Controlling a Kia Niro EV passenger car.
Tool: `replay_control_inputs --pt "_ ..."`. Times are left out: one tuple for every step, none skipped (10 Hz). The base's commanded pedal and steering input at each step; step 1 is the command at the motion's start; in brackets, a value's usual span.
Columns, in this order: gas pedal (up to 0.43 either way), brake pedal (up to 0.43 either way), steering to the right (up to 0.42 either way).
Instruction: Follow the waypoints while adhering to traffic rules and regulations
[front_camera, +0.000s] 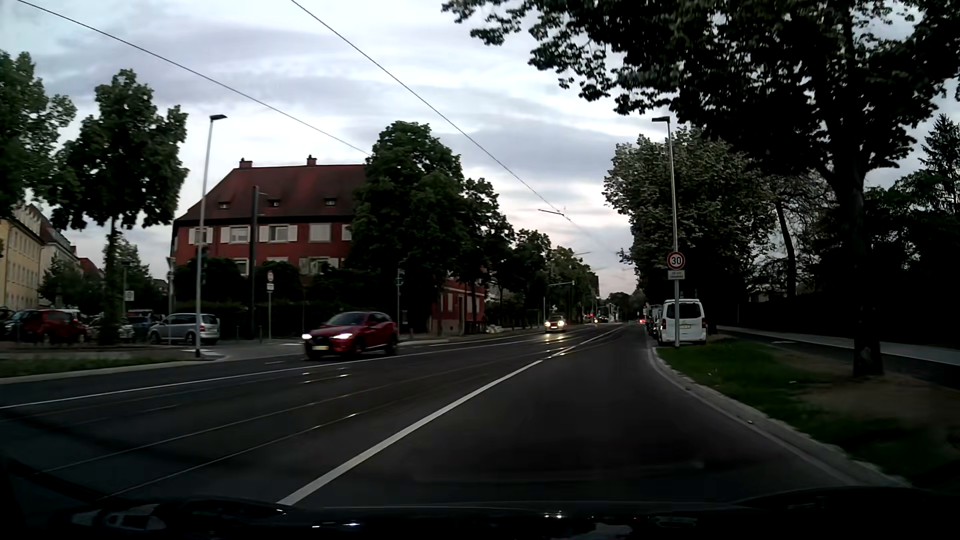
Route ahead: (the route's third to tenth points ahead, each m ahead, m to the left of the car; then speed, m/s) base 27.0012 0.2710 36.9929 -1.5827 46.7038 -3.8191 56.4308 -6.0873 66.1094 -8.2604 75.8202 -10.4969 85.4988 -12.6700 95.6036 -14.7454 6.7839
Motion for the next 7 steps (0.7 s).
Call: replay_control_inputs --pt "0.220 0.000 0.068" --pt "0.220 0.000 0.067" --pt "0.228 0.000 0.067" --pt "0.228 0.000 0.065" --pt "0.228 0.000 0.061" --pt "0.228 0.000 0.058" --pt "0.240 0.000 0.057"
